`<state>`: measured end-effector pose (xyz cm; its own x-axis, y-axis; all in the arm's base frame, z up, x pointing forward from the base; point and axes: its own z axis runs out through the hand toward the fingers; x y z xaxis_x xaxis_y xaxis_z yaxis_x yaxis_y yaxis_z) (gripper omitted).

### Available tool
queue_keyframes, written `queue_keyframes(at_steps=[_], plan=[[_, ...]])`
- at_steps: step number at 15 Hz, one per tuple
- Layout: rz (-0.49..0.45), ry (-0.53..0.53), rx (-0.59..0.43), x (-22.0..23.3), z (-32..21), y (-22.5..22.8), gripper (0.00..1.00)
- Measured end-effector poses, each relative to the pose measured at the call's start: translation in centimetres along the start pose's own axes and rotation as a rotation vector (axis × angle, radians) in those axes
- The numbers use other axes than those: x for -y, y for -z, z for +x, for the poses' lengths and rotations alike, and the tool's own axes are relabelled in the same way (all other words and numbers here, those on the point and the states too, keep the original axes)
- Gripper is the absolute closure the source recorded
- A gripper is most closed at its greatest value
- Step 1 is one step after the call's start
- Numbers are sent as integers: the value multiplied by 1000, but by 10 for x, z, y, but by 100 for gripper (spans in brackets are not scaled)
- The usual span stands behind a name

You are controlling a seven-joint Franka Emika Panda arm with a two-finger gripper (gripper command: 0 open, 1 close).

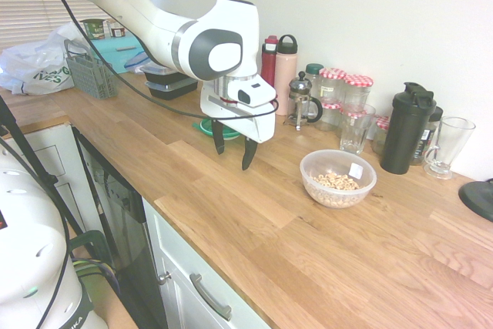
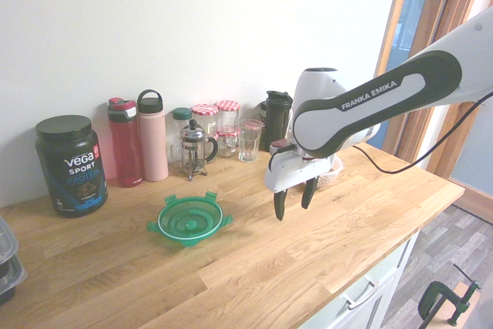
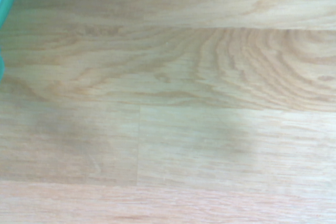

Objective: Cover the lid of food container

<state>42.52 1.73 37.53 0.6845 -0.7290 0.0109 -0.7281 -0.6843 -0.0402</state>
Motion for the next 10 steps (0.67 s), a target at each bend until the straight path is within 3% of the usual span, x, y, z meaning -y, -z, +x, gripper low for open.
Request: queue_keyframes(at_steps=[3, 8, 10], plan=[[21, -16, 2, 4, 2, 1, 0], [235, -17, 178, 40, 27, -7, 0], [284, -19, 196, 45, 46, -16, 0]])
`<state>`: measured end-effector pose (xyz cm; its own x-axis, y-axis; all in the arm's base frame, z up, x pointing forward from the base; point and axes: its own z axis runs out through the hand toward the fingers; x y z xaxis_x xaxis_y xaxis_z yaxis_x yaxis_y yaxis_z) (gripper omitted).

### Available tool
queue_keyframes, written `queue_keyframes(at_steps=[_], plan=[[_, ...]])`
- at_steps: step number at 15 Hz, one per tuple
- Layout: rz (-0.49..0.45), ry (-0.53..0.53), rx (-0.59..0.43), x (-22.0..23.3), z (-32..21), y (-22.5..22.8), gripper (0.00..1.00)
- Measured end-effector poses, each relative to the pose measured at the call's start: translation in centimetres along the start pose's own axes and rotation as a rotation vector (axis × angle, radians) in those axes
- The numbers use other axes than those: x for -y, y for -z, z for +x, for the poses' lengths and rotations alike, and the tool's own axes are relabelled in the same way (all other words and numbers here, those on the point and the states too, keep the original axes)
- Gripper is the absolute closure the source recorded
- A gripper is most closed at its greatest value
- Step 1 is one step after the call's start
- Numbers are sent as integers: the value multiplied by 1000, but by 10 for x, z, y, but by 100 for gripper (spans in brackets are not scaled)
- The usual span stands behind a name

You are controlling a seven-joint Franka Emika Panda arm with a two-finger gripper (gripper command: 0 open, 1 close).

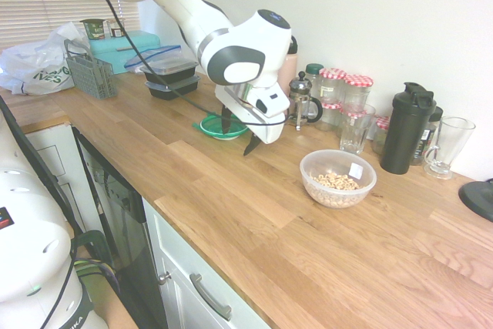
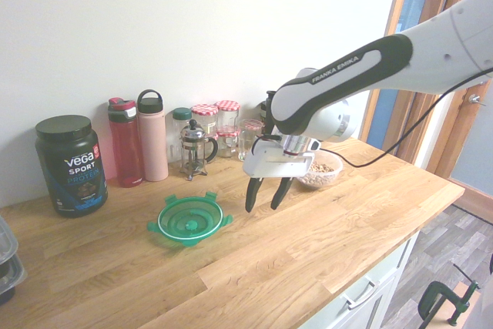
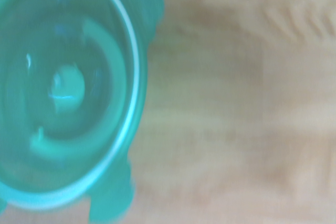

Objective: Cover the lid of food container

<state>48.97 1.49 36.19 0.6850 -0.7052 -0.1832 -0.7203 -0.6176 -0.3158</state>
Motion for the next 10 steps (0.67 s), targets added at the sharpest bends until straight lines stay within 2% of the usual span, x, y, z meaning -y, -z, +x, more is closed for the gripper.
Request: queue_keyframes(at_steps=[2, 6, 10], plan=[[59, -3, 30, 3, 13, -1, 0], [188, -10, 205, 8, 36, 0, 0], [256, 23, 322, 11, 52, -31, 0]])
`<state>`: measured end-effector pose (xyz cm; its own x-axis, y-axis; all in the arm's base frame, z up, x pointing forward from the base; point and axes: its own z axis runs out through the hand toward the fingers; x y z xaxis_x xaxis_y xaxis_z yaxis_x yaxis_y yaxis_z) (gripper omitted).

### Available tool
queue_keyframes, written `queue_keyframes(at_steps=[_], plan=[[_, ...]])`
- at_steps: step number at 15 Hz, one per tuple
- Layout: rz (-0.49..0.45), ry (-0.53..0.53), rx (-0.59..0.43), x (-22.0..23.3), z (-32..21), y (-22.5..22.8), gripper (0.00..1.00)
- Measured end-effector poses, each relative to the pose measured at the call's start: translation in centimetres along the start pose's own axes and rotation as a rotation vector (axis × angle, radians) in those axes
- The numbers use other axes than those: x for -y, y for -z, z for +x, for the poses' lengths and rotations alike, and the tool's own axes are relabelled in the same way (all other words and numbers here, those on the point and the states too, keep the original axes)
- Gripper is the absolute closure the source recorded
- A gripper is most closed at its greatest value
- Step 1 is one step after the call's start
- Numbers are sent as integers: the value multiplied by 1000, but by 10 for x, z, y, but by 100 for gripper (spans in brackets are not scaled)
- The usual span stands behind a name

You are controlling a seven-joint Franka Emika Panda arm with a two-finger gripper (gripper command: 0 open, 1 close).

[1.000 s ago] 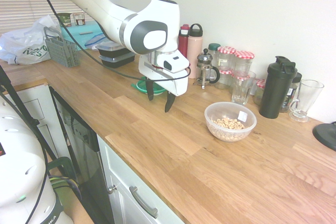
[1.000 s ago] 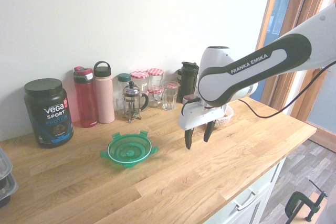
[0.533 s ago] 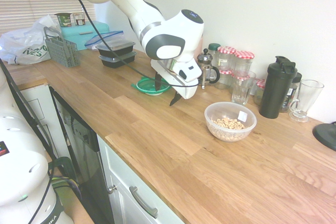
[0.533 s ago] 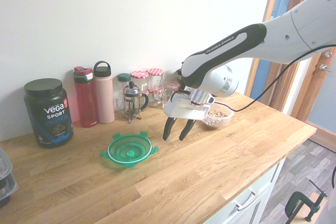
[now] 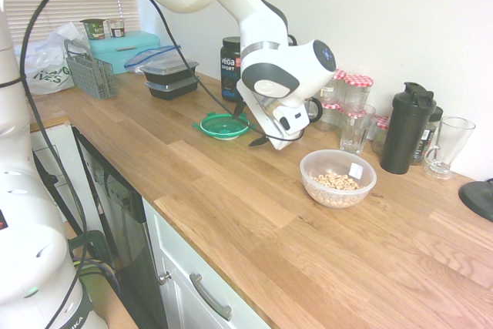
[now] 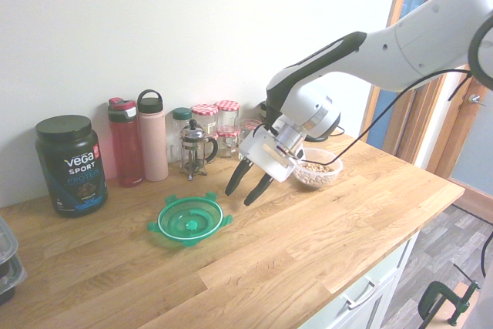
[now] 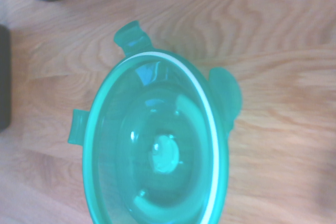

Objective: Cover the lid of food container

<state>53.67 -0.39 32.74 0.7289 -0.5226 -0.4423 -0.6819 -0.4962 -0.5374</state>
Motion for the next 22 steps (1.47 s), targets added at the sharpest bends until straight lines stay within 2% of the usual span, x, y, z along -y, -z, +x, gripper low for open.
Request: queue_keyframes(at_steps=[3, 9, 12, 13, 22], plan=[[-3, 9, 28, 1, 10, -17, 0], [64, 83, 49, 10, 9, -29, 0], [77, 107, 72, 20, 7, -49, 0], [82, 110, 76, 24, 7, -54, 100], [72, 116, 63, 34, 6, -69, 100]])
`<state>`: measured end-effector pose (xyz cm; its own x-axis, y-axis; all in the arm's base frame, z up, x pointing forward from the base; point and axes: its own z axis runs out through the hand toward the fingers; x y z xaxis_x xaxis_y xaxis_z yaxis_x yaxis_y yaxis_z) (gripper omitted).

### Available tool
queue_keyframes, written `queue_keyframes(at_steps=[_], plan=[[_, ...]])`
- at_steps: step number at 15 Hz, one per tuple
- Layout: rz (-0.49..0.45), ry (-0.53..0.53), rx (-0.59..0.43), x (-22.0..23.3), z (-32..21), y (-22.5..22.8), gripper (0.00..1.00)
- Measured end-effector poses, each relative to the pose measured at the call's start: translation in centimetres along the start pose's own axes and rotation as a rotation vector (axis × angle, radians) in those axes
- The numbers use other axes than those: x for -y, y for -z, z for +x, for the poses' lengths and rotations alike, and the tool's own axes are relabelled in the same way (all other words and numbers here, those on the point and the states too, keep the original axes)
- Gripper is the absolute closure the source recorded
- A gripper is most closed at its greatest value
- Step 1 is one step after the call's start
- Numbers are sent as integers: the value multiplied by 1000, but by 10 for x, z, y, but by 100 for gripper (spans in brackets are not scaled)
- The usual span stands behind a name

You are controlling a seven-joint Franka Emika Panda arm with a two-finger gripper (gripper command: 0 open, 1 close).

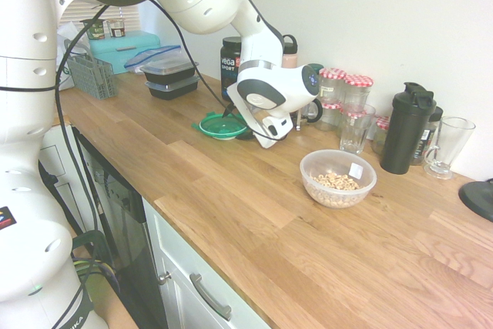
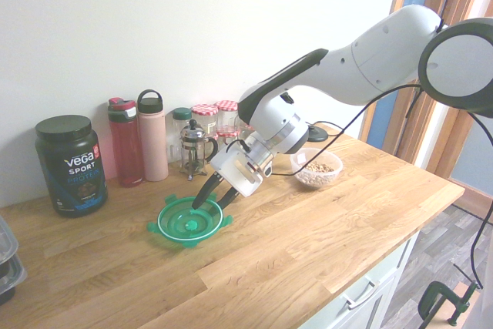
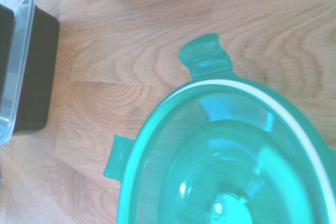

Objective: Cover the lid of food container

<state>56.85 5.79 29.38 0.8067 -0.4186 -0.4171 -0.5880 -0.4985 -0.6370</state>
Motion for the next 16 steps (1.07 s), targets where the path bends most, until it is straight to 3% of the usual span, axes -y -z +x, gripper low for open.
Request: queue_keyframes(at_steps=[16], plan=[[-36, -22, -19, -15, 8, 3, 100]])
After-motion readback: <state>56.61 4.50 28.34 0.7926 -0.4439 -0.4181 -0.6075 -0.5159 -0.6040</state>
